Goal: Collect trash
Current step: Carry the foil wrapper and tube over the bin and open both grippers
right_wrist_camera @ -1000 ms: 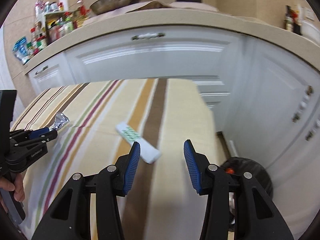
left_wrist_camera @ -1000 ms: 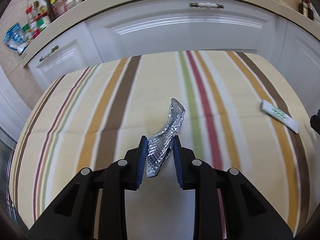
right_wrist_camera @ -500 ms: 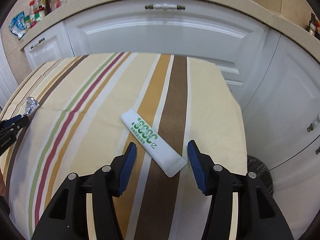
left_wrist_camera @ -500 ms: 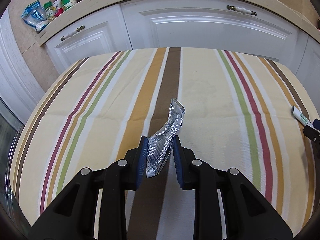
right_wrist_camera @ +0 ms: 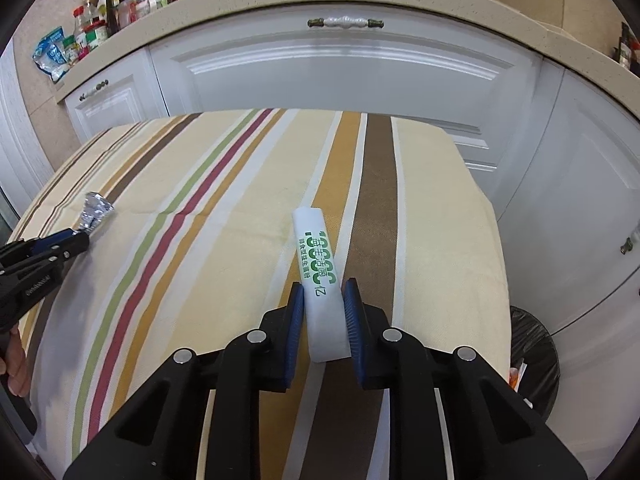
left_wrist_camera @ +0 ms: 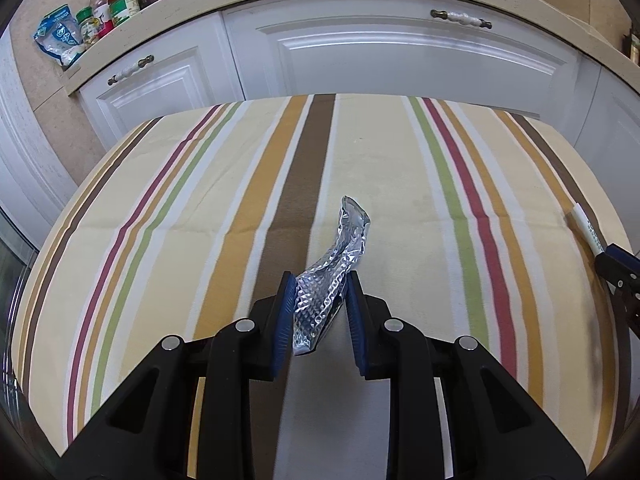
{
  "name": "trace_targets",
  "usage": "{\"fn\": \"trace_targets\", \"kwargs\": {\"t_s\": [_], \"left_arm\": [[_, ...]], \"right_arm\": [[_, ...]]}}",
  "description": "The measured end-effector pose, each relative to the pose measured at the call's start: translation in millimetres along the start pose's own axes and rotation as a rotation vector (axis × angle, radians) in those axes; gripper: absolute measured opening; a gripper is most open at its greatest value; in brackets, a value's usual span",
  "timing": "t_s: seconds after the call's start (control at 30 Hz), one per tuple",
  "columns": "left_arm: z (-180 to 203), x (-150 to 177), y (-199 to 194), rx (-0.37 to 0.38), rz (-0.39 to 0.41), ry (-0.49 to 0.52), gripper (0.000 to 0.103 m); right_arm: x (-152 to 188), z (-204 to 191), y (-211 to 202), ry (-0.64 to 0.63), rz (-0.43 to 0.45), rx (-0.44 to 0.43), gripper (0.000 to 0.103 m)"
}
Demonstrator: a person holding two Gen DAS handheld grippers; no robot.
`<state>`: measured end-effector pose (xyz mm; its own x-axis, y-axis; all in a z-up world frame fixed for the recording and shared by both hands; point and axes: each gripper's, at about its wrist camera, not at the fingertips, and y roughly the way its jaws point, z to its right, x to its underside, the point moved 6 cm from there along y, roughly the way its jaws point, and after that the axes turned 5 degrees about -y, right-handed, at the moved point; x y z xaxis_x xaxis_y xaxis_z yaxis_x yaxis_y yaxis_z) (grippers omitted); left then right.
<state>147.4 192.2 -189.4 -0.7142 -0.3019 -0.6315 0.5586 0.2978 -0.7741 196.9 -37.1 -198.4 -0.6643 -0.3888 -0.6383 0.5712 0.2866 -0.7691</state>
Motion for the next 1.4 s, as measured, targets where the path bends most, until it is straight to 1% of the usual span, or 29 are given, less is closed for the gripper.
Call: {"fn": "trace_targets", "kwargs": {"t_s": [0.27, 0.53, 0.73, 1.0, 1.3, 1.4], "left_arm": [[22, 7, -13, 0.035, 0.02, 0.024, 0.025], [59, 13, -37, 0.09, 0.063, 0.082, 0.025], [107, 20, -61, 0.167, 0.099, 0.154, 0.025], [189, 33, -95, 0.292, 0.137, 0.271, 0.025], [266, 39, -115, 0.368, 0.171, 0.339, 0.025], [285, 40, -119, 0.384, 0.177, 0.351, 0.025]], "right_arm": [[12, 7, -25, 0.033, 0.053, 0.042, 0.022], [27, 33, -58, 0.093, 0.105, 0.111, 0.022], [42, 63, -86, 0.151, 0.14, 0.175, 0.022], [65, 113, -117, 0.236, 0.17, 0.269, 0.022], [90, 163, -140, 0.327, 0.191, 0.341, 0.022], [96, 178, -146, 0.346, 0.201, 0.36, 0.022]]}}
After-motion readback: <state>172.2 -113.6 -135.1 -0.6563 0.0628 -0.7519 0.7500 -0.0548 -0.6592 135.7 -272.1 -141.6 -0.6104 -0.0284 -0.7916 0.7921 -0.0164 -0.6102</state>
